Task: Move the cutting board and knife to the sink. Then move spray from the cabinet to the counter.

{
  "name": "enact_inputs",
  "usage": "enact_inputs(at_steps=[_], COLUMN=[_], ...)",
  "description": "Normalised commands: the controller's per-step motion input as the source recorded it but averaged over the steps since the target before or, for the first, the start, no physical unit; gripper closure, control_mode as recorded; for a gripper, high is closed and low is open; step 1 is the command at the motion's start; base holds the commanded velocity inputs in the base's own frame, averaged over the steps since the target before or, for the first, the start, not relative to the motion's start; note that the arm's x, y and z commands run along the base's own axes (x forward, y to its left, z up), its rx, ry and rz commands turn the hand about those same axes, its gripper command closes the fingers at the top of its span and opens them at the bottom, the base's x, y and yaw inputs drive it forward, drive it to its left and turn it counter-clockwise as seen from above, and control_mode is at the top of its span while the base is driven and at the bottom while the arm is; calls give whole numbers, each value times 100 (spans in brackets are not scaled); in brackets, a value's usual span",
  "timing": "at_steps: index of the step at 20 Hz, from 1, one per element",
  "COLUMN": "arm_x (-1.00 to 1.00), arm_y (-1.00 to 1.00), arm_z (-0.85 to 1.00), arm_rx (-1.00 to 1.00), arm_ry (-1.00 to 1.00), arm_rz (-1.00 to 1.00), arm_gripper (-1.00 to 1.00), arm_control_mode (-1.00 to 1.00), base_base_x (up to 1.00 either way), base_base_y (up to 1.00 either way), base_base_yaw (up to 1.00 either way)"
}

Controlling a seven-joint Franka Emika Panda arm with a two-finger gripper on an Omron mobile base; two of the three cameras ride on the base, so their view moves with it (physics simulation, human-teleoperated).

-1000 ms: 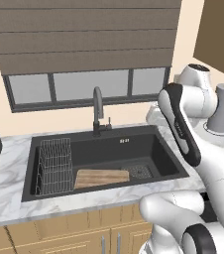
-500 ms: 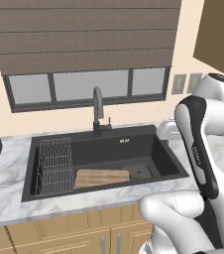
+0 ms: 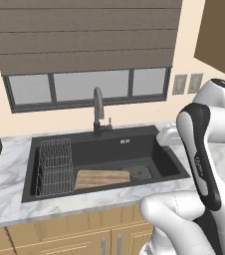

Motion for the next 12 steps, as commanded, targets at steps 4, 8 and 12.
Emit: enact_inputs(at_steps=[4,8,12], arm_x=[0,0,0], arm_y=[0,0,0], arm_z=[0,0,0], arm_rx=[0,0,0], arm_ry=[0,0,0], arm_rz=[0,0,0], arm_gripper=[-100,-100,-100], arm_control_mode=[-100,-100,-100], base_base_x=[0,0,0], base_base_y=[0,0,0], base_base_yaw=[0,0,0])
